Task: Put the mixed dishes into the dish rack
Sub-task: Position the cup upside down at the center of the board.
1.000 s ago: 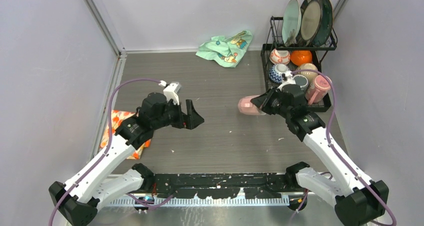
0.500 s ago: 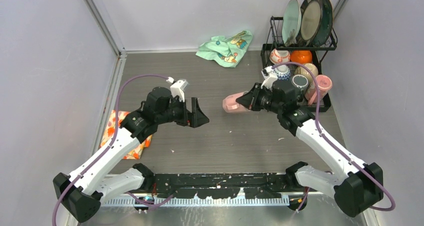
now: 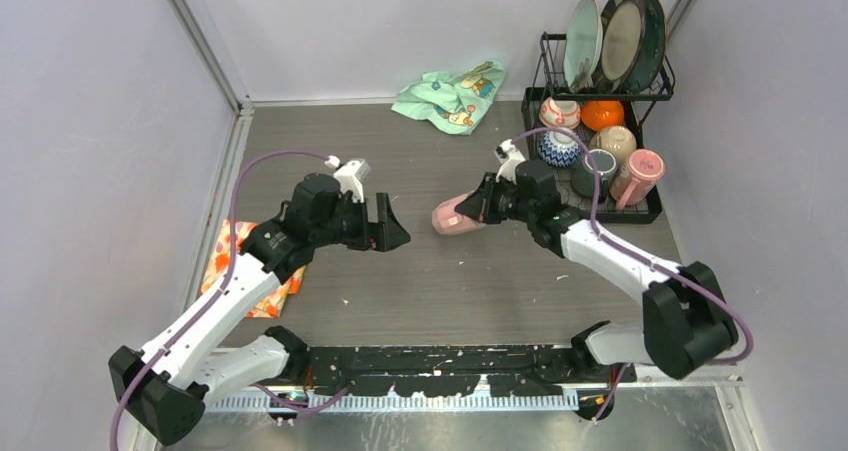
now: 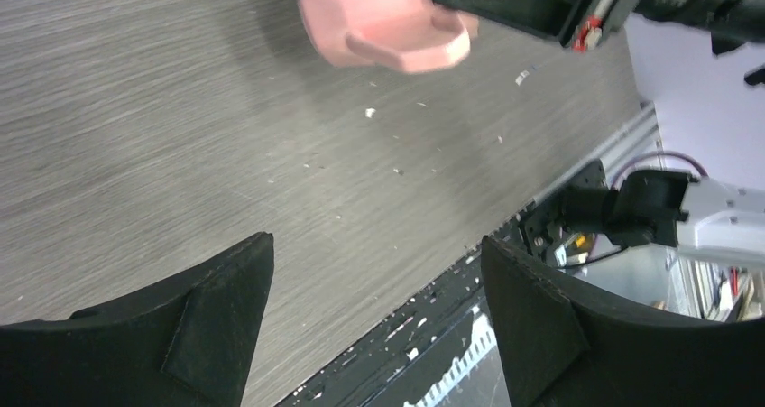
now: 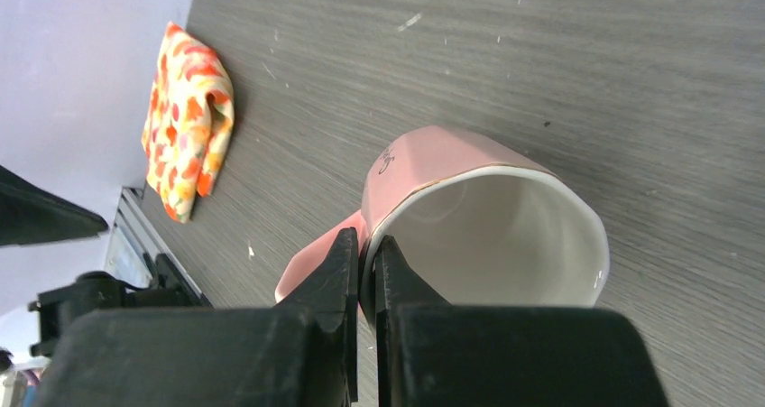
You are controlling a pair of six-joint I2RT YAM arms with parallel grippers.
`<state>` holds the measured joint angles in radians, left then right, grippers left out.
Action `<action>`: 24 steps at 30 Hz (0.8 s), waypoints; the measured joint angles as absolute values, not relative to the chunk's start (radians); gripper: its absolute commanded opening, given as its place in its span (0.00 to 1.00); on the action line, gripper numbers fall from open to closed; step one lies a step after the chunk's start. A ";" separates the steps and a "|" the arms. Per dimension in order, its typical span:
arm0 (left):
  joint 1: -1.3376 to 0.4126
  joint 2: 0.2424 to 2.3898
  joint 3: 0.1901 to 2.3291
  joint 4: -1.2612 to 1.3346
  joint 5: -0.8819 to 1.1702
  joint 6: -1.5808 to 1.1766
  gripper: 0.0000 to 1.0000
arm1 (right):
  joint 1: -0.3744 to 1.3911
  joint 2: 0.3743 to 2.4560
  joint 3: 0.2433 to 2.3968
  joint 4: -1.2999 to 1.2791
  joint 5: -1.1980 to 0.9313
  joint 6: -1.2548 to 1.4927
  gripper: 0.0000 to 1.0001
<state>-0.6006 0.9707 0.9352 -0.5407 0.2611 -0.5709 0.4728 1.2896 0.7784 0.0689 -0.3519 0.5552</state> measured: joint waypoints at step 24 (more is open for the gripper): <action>-0.353 1.045 0.580 -0.156 0.524 -1.010 0.83 | 0.523 1.460 0.511 0.660 -0.410 0.685 0.02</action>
